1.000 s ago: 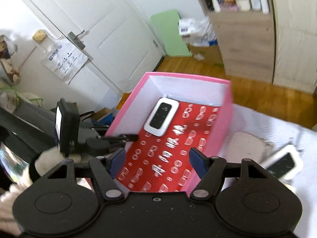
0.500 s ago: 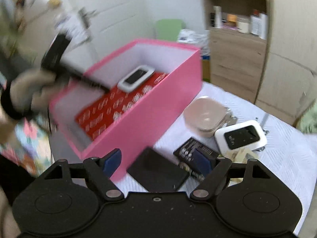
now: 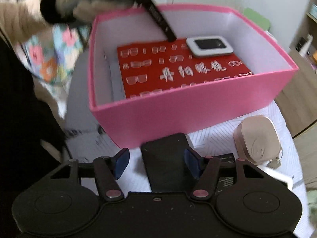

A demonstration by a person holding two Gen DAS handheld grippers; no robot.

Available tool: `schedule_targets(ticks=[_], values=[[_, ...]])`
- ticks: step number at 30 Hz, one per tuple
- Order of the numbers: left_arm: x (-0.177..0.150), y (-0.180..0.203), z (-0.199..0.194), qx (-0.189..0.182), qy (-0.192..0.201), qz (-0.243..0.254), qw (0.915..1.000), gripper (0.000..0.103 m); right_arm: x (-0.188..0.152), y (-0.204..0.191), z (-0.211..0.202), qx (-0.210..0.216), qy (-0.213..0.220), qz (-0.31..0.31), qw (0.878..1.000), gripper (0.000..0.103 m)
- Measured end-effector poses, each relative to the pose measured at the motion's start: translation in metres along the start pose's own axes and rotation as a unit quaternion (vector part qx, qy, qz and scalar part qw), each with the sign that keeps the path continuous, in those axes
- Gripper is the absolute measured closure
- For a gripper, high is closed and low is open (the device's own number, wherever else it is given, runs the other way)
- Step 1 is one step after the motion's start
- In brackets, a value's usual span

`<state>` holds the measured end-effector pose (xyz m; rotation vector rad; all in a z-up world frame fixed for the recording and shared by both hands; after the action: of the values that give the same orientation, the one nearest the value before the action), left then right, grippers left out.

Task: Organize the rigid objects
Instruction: 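Grasp the black square power bank with the right gripper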

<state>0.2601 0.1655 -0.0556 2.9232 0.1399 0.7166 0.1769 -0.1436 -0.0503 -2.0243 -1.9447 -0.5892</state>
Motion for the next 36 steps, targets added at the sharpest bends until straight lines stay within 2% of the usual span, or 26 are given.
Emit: schedule_targets(ticks=[4, 5, 8, 11, 14, 19, 28, 36], values=[[0.000, 0.000, 0.000, 0.001, 0.000, 0.002, 1.0000, 0.094, 0.001, 0.002, 0.014, -0.010, -0.033, -0.007, 0.999, 0.030], [0.000, 0.000, 0.000, 0.001, 0.000, 0.001, 1.0000, 0.094, -0.001, 0.005, 0.019, -0.006, -0.045, 0.008, 0.999, 0.030], [0.000, 0.000, 0.001, 0.001, 0.000, -0.001, 1.0000, 0.094, -0.006, 0.017, 0.022, 0.014, -0.031, 0.075, 0.997, 0.028], [0.001, 0.002, 0.001, 0.007, -0.001, 0.007, 1.0000, 0.094, -0.009, 0.021, 0.017, -0.001, -0.035, 0.120, 0.992, 0.030], [0.001, 0.003, 0.001, 0.007, -0.001, 0.007, 1.0000, 0.094, -0.010, 0.024, 0.006, -0.015, -0.017, 0.157, 0.987, 0.031], [0.000, 0.004, 0.001, 0.003, 0.000, 0.002, 1.0000, 0.094, -0.012, 0.028, -0.023, -0.060, -0.004, 0.181, 0.982, 0.032], [0.000, 0.003, 0.001, 0.001, 0.000, -0.002, 1.0000, 0.094, -0.004, 0.032, -0.075, -0.104, 0.058, 0.212, 0.970, 0.033], [0.000, 0.002, 0.001, 0.001, 0.000, 0.000, 1.0000, 0.094, 0.022, 0.044, -0.128, -0.155, 0.107, 0.196, 0.962, 0.033]])
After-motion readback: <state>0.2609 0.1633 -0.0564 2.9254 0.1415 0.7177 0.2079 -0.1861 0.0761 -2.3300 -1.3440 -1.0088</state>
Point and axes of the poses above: each gripper's, at about its wrist camera, not at the fingertips, and z roughly the way its jaws point, y to its right, x to its top, the point moved 4 cm from there along z, roughly the way its jaws point, and after that the axes turned 12 degrees about -z, right-handed, at the moved point
